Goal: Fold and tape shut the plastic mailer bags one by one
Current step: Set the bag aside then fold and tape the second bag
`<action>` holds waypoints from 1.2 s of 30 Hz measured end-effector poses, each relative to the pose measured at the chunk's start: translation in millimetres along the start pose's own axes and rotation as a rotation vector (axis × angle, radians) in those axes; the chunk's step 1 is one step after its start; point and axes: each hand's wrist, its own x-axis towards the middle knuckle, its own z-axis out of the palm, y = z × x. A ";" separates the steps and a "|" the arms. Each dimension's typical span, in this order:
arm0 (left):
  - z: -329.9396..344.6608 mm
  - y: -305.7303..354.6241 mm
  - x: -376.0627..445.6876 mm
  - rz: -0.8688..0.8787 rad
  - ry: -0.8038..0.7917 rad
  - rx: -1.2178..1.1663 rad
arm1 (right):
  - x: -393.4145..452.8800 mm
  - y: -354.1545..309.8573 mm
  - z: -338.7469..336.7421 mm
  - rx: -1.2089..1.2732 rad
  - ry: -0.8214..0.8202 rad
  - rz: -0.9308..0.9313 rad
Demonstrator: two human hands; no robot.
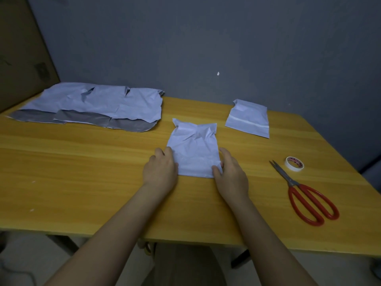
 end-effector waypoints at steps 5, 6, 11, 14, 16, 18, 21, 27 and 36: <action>-2.0 -7.4 0.7 -0.038 -0.005 0.013 | -0.4 -3.0 -0.1 -0.100 -0.007 -0.023; -1.0 -9.5 0.8 -0.038 0.025 0.016 | -0.8 -3.8 -0.3 -0.127 0.003 -0.031; 6.9 -13.7 -1.0 0.188 0.243 -0.002 | -3.6 -7.6 0.9 -0.165 0.265 -0.200; 4.5 -3.2 0.2 0.344 0.114 -0.175 | -2.3 -17.3 4.7 -0.066 0.083 -0.366; 8.2 0.0 3.2 0.369 -0.026 -0.165 | -2.3 -25.5 8.3 -0.098 -0.167 -0.424; 16.8 0.9 7.4 0.361 -0.160 -0.104 | -2.7 -26.7 12.9 -0.189 -0.393 -0.375; 19.4 0.2 7.5 0.301 -0.288 -0.029 | -6.1 -22.3 15.2 -0.332 -0.534 -0.280; 17.5 5.2 6.7 0.198 -0.348 -0.030 | -6.1 8.0 -13.0 -0.432 -0.534 -0.058; 4.5 4.4 10.6 0.164 -0.462 0.083 | 14.2 11.4 -16.8 -0.091 -0.090 -0.103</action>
